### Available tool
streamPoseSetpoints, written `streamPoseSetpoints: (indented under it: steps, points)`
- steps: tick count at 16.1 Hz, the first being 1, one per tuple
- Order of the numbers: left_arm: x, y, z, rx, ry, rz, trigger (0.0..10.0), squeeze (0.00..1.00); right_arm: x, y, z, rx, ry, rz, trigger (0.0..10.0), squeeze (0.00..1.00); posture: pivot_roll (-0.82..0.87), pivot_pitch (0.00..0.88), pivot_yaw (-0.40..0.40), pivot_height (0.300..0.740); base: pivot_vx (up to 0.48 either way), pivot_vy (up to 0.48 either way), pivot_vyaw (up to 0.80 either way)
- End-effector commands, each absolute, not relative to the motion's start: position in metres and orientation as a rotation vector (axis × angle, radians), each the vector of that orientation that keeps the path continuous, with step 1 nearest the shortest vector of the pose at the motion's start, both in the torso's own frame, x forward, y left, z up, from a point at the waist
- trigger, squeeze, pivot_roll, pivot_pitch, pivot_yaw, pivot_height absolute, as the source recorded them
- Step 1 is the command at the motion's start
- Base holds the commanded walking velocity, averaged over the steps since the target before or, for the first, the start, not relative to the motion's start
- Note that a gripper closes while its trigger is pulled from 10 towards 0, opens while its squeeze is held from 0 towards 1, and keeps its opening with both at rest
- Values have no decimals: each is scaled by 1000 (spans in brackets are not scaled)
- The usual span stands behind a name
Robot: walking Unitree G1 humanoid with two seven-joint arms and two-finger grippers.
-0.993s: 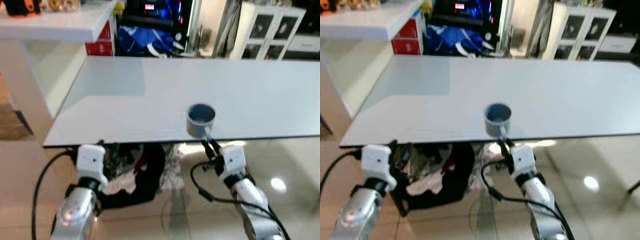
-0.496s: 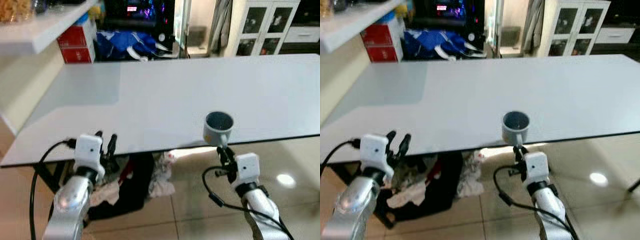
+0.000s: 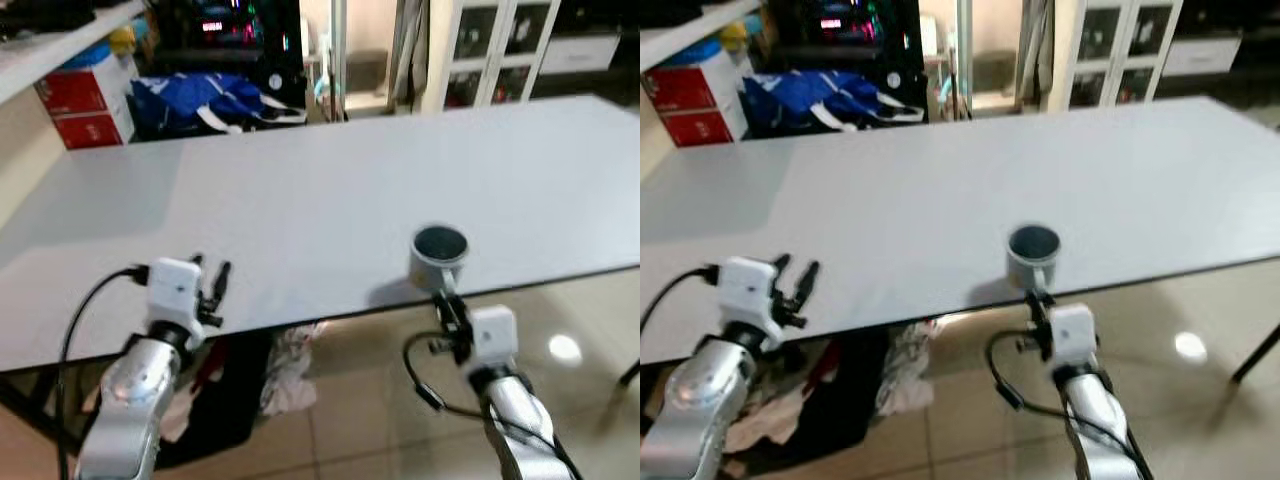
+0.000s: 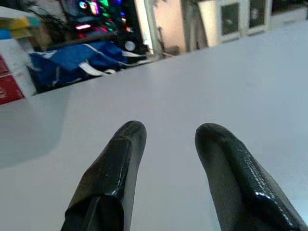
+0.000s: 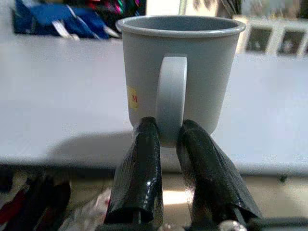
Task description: Setting the table
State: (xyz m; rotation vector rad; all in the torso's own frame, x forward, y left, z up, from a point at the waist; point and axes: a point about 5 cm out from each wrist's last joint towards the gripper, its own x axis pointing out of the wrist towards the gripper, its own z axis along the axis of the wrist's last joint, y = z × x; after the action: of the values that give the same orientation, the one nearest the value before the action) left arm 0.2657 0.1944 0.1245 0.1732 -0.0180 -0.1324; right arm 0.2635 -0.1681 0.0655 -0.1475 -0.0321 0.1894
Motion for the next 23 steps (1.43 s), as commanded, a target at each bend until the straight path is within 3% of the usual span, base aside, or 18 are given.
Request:
streamPoseSetpoints:
  steps: [1,8,15,16,23]
  points:
    - [264,200,124,163,-17,-99,10000,0,267,-157,70,-149,-60,240,0,0,11,0,53,735,360,-315,0]
    - [262,200,121,39,-18,-2,10000,0,280,-148,82,-172,-92,303,0,0,22,0,13,735,422,-121,0]
    - [264,195,122,78,-17,-11,10000,0,278,-139,82,-170,-71,330,0,0,22,0,14,735,398,0,0]
    - [264,193,124,72,-25,-21,10000,0,282,-140,83,-186,-63,318,10000,0,22,0,14,735,0,0,0]
    - [260,192,124,67,-24,-15,10000,0,336,-142,111,-173,-77,231,10000,0,52,0,11,735,0,0,0]
